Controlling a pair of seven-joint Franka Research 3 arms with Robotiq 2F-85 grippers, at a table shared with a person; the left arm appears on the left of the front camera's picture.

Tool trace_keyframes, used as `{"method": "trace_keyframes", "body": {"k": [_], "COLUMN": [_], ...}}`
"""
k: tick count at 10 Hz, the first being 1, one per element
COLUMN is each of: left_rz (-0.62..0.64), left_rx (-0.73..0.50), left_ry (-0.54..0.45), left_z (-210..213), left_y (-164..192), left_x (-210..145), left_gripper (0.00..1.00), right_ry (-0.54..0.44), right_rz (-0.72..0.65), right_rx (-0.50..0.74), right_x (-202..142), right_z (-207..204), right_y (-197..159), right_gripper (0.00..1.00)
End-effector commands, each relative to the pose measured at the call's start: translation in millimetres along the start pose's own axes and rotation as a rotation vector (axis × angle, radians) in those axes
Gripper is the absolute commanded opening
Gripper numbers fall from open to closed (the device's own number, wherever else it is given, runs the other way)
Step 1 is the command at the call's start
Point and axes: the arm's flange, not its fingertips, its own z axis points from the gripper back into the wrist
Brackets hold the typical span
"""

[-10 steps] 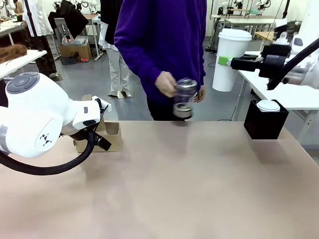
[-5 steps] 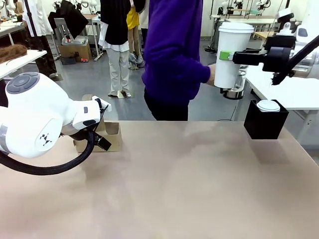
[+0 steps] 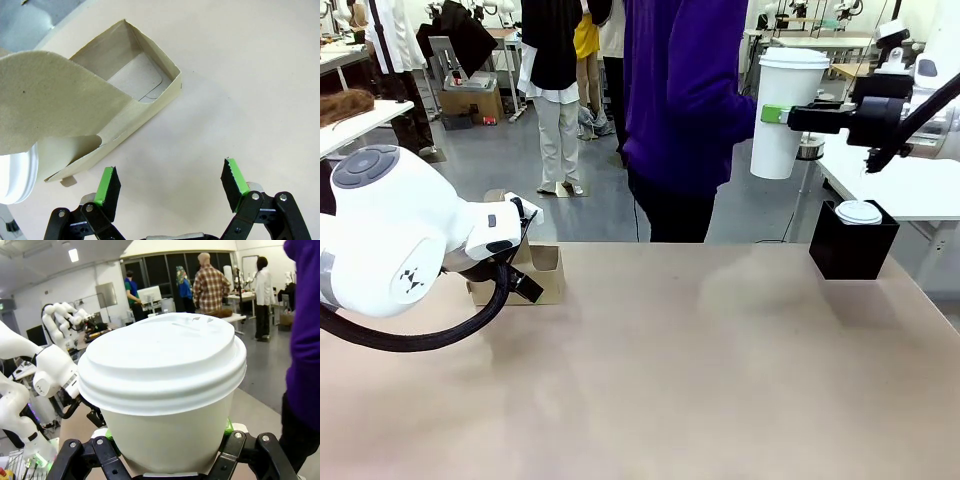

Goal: Pour a drink into a cup and package it in a carrier.
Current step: Position the Cup Carrier in the center of the table.

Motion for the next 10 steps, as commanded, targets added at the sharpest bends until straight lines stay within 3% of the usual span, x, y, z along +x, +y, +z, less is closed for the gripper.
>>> {"method": "trace_keyframes", "body": {"k": [1, 7, 10], "left_rz": [0.001, 0.0, 0.114], "left_rx": [-0.001, 0.0, 0.043], "left_ry": [0.0, 0.0, 0.014], "left_z": [0, 0, 65], "left_y": [0, 0, -3], "left_x": [0, 0, 31], "left_gripper": [1.0, 1.0, 1.0], "right_ry": [-0.002, -0.002, -0.002], "right_rz": [0.007, 0.007, 0.007], "right_rx": [0.002, 0.002, 0.002], "right_x": [4, 4, 4], "right_z": [-1, -1, -1], "right_y": [2, 2, 2], "right_gripper": [0.8, 0.8, 0.8]}}
